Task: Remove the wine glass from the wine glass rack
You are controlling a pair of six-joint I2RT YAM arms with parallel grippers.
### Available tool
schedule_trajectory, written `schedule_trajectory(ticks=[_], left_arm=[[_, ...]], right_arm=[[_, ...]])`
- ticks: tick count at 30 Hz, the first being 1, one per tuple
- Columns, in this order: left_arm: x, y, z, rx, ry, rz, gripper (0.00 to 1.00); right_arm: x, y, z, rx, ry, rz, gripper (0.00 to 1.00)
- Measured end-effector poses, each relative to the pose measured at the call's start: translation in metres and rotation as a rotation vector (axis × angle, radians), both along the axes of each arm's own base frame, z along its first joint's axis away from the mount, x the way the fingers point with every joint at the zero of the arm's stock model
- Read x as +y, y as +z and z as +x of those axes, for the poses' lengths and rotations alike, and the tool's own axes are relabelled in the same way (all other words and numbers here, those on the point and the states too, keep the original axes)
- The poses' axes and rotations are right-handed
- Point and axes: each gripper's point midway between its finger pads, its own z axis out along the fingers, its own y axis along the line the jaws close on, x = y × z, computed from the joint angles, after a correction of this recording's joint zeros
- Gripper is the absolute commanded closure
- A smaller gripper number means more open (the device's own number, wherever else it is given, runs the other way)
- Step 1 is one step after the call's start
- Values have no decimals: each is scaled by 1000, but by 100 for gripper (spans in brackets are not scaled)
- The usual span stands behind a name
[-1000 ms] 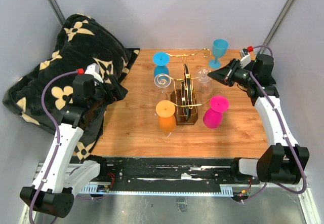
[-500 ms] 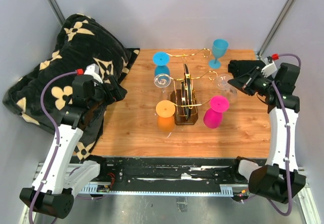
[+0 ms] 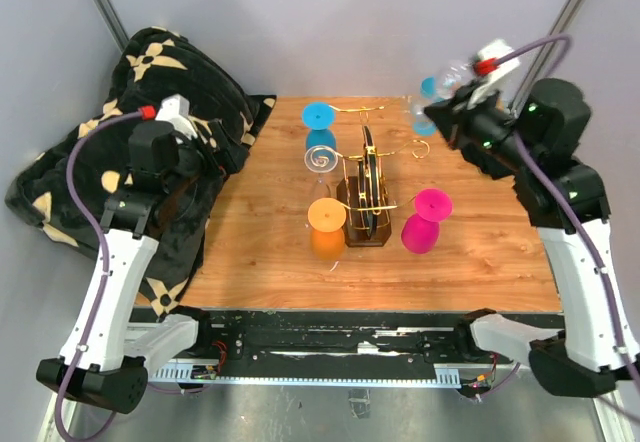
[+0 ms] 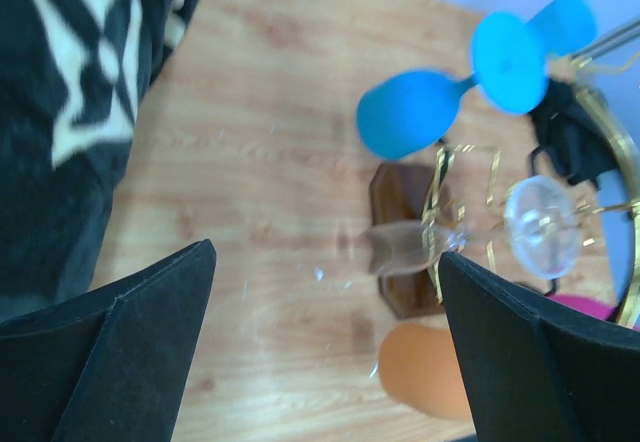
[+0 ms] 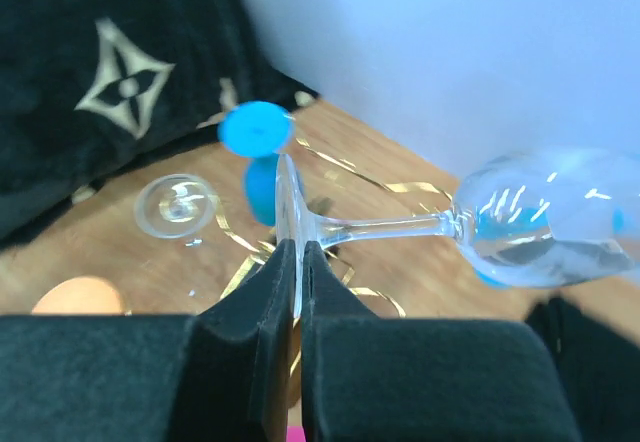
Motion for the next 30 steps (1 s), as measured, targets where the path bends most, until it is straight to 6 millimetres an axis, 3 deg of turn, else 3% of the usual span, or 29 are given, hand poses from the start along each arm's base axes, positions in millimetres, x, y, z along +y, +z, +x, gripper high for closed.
schedule_trajectory(ticks=[2,5,10,13,15,17,25,30], left_arm=[[0,32,5,-79,-6,0,0],[0,75,11,-180,-14,7,0],[-2,121,22,-277,-32,26,0],[-4,130,23,-300,-41,27,0],[-6,131,21,-305,-55,23,0],[-8,133,18,-312,-72,17,0],[-15,129,11,-311,-119,6,0],[-20,126,10,-304,-141,-7,0]], right_arm=[[43,9,-17,-106,145,-95,99],[104,-3,-43,-242,322,-281,99],[187,-68,-72,-442,494,-681,99],[221,-111,-80,-610,524,-951,99],[233,-134,-83,-691,538,-1097,99],[242,-143,-85,-752,547,-1188,99],[259,-108,-81,-915,408,-1224,99],[264,-111,-78,-916,394,-1234,99]])
